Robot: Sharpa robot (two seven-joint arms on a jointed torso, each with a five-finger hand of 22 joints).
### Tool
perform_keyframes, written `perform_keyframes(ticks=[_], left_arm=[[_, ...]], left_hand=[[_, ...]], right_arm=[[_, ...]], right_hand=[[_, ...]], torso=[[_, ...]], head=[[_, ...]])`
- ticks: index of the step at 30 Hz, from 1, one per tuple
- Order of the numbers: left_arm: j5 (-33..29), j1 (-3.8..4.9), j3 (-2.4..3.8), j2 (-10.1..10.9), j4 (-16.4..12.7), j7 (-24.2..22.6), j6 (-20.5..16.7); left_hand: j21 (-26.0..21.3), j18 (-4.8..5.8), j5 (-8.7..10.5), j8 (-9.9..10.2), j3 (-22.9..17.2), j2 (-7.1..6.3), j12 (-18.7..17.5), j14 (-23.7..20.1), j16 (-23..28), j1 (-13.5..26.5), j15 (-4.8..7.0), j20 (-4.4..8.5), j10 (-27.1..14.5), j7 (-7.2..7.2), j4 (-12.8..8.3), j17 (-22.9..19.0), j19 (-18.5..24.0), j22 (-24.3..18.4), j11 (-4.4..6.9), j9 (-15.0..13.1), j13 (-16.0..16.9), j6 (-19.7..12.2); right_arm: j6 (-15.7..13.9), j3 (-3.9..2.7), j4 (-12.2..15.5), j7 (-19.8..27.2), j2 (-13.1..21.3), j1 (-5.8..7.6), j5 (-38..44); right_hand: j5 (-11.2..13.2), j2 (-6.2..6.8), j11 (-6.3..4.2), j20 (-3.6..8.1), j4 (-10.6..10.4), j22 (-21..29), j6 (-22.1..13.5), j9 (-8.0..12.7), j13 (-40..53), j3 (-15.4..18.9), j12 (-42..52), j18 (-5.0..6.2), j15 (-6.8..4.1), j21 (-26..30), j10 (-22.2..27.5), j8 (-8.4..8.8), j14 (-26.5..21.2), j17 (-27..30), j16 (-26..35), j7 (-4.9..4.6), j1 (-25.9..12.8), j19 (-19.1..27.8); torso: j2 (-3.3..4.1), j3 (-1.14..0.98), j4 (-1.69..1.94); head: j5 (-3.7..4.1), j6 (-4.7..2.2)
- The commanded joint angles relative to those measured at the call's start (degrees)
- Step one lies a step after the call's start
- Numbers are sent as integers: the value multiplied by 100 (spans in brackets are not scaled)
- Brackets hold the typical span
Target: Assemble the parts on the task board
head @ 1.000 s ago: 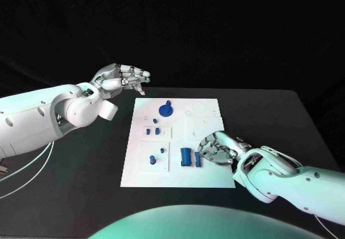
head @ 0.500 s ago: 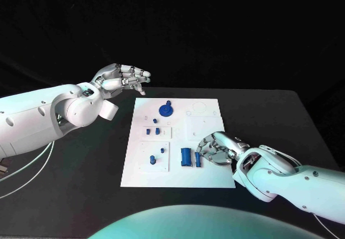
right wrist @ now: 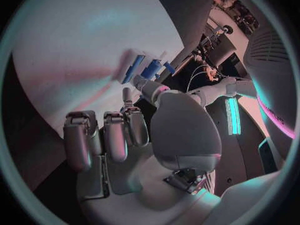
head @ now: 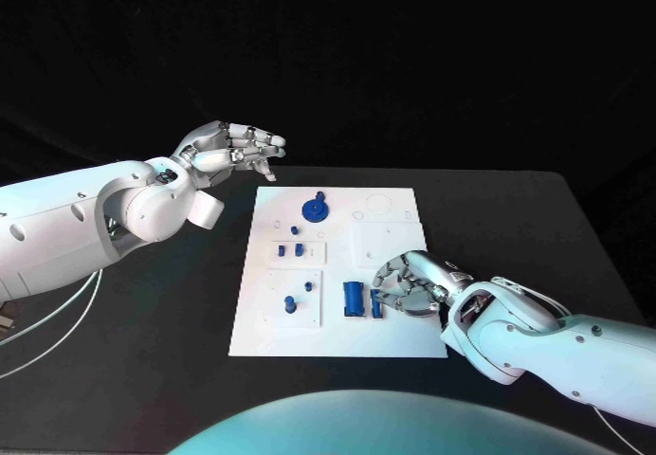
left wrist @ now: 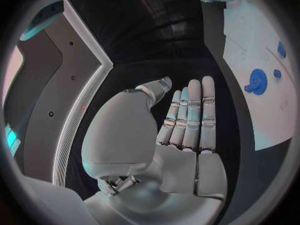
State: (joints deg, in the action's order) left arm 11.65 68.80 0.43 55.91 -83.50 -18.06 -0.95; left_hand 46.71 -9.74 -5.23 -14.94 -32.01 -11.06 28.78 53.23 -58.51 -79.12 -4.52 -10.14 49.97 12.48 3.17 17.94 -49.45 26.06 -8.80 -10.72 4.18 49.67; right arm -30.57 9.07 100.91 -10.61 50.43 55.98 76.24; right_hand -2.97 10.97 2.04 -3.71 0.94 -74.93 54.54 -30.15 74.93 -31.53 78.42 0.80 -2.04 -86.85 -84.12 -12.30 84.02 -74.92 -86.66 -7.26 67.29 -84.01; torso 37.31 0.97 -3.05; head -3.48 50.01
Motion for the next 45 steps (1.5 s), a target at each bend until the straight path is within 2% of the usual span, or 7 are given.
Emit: perform_keyframes(ticks=[1,22,30,39,43,44,45], left_arm=[[-4,4,4,-5,-12,-21,64],[-183,2,3,-86,39,-182,-131],[-689,-15,-67,-287,194,-577,-704],[-1314,-216,-90,-561,425,-1112,-1414],[-1457,-290,-92,-722,593,-1232,-1585],[-1087,-280,-94,-691,557,-852,-1201],[-1087,-281,-94,-692,554,-853,-1207]], left_hand=[[-20,-76,-13,-16,10,36,15,-27,-30,15,-19,11,-32,-4,37,6,-37,-6,-3,-4,-6,-34],[-27,-76,-12,-18,6,37,21,-29,-31,15,-20,10,-37,-3,41,6,-42,-10,-4,-3,-7,-39],[-300,-48,-12,-32,-40,9,-30,-382,277,38,-95,-42,-122,9,82,-126,210,-145,-38,-1,-36,-68],[-2527,-80,-3,-146,-395,-49,-1035,-792,2462,103,-384,-562,234,43,224,-1005,775,-1493,-116,7,-64,-103],[-3183,-54,17,-57,-382,-67,-1584,-848,3258,133,-482,-629,348,13,254,-1154,723,-1916,-179,53,-65,-161],[-4671,974,523,1494,3201,1106,-2878,-5323,5851,2425,452,1014,-4997,-1248,-317,-1794,4945,-2606,880,1072,-418,-4967],[-4671,974,523,1494,3201,1106,-2878,-5323,5851,2452,452,1014,-4997,-1248,-317,-1794,4945,-2606,880,1072,-418,-4967]], right_arm=[[-356,0,32,163,3,-4,-45],[-732,-14,-267,1563,44,249,-2154],[-55,-45,-1298,2916,-223,725,-4974],[452,-140,-2483,3736,-710,975,-6540],[660,-157,-2858,3835,-901,1010,-6789],[186,-156,-2793,3397,-860,1009,-6114],[181,-159,-2787,3399,-859,1007,-6120]], right_hand=[[13,105,57,-60,-74,-1411,-65,37,728,150,-37,-9,55,7,-50,69,447,-801,-24,-24,-120,-463],[11,41,70,-95,-140,-1232,-41,77,484,299,-416,123,70,598,169,126,349,-430,157,-37,28,-206],[0,-49,192,-237,-151,721,-312,97,-2331,192,-4232,936,176,5582,2216,185,-994,2863,2798,-180,287,2012],[0,27,632,-805,-271,2911,-643,369,-5329,-50,-6638,912,762,7922,2730,337,-2781,4877,6412,-379,275,3056],[-921,-49,698,-925,-258,3674,-580,535,-6246,-105,-7058,957,872,8310,2583,454,-2742,5309,7072,-406,315,2960],[297,-1097,-204,371,-94,7493,-5454,3015,-7493,3153,-7842,-80,204,8685,4270,1230,-8402,7492,8666,726,-1822,8401],[297,-1097,-204,371,-94,7493,-5454,3015,-7493,3153,-7842,-80,204,8685,4265,1230,-8402,7492,8666,726,-1821,8401]], torso=[[3,-1,3],[-103,28,-29],[-306,74,-64],[-511,29,-52],[-559,-2,-23],[-497,26,-44],[-498,26,-43]], head=[[2,-1],[76,-1],[121,-322],[97,-763],[84,-918],[98,-814],[99,-817]])
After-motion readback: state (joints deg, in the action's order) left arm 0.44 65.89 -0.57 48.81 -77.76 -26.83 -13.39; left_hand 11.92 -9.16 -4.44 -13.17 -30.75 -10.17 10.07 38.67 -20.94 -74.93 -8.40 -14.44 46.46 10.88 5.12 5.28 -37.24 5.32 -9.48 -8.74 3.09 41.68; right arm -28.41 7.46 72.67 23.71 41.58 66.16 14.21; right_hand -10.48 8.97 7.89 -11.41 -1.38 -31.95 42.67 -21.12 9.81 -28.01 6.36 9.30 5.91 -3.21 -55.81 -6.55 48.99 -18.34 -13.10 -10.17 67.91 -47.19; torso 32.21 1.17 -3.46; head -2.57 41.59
